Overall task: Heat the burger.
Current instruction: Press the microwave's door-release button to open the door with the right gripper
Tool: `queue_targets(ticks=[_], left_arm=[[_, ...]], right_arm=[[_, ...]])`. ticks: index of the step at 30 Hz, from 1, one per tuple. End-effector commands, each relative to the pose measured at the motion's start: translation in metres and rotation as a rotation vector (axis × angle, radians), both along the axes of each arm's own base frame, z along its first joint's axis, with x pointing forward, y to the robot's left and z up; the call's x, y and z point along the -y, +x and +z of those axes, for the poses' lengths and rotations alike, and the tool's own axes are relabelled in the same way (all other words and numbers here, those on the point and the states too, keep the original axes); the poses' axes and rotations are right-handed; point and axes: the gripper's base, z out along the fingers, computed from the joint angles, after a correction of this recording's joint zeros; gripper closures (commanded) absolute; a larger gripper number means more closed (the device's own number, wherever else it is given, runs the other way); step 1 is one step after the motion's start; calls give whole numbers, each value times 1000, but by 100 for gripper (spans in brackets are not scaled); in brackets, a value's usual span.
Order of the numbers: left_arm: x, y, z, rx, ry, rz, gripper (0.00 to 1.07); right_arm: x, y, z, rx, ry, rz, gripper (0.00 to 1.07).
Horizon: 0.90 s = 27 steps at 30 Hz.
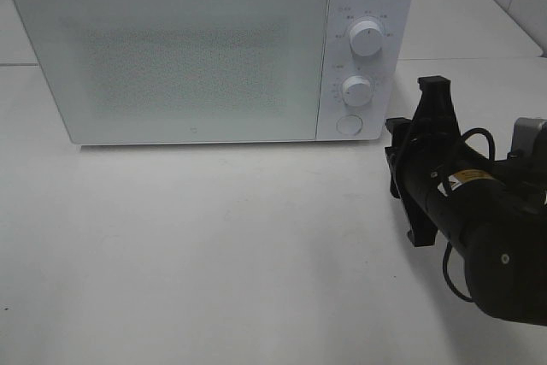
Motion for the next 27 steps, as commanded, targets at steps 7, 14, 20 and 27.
queue_targets(ticks=[7,14,20,27], left_arm=[[0,-1,0,20,-1,6,6],[0,-1,0,20,-1,6,6],[0,-1,0,20,-1,6,6],[0,-1,0,20,-1,6,6]], right_arm=[[-2,-1,-3,-58,85,-11,107],[-4,2,-14,-117,67,-6,107],[-14,20,-20,-108,56,26,107],[-20,45,-28,-126,36,20,107]])
